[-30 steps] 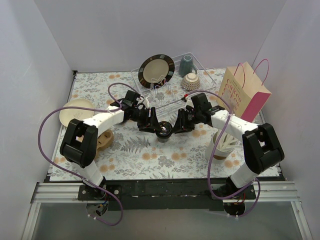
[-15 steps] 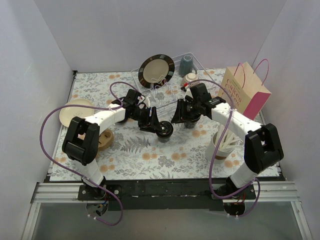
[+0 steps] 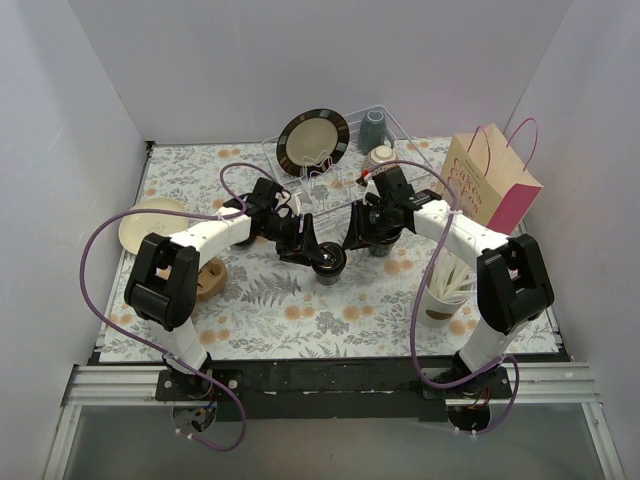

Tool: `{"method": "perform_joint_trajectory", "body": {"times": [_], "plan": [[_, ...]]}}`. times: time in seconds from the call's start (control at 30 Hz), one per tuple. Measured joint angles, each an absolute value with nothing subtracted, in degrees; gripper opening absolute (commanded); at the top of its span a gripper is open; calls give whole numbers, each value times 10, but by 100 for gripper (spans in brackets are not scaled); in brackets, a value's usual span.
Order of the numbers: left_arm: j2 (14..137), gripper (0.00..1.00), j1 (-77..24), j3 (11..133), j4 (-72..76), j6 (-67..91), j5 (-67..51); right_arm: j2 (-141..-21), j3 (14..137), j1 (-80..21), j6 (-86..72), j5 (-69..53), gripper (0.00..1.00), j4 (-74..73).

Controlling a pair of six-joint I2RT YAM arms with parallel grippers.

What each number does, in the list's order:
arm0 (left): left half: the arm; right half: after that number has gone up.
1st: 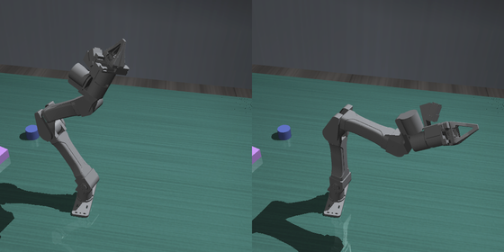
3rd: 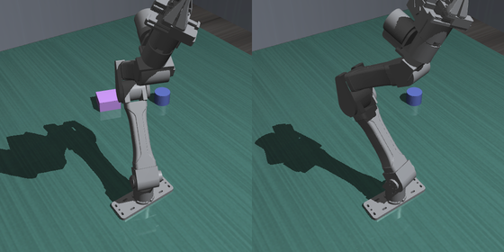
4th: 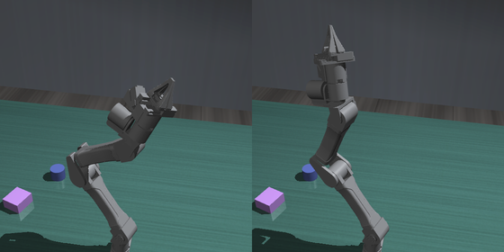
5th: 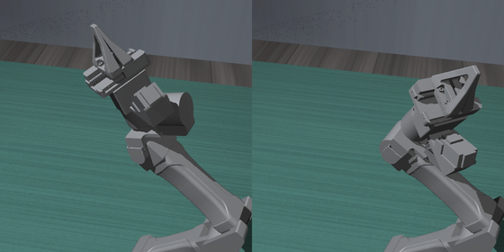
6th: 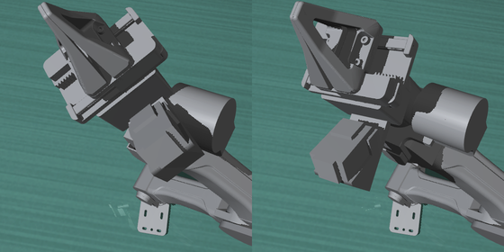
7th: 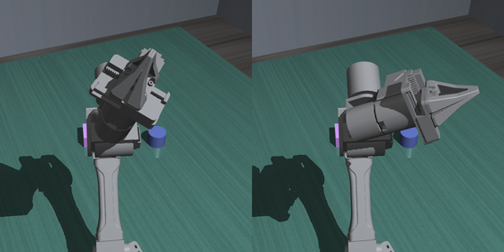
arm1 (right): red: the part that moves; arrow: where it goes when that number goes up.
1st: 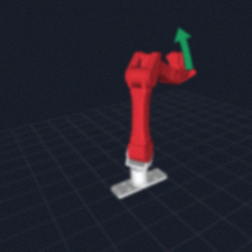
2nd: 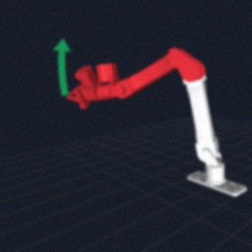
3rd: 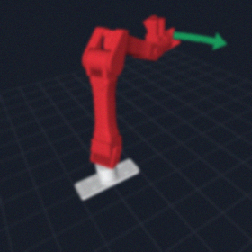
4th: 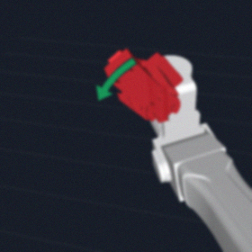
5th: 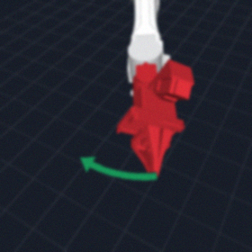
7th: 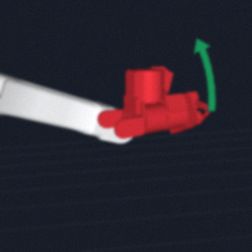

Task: Pack the takeout coffee

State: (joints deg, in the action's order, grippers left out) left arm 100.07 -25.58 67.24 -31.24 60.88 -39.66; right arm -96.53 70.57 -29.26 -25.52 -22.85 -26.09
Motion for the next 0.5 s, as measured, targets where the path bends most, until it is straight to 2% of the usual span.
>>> {"method": "perform_joint_trajectory", "body": {"times": [0.5], "plan": [[1017, 45, -257, 703, -330, 530, -400, -987, 738, -293, -218, -242, 38, -270]]}}
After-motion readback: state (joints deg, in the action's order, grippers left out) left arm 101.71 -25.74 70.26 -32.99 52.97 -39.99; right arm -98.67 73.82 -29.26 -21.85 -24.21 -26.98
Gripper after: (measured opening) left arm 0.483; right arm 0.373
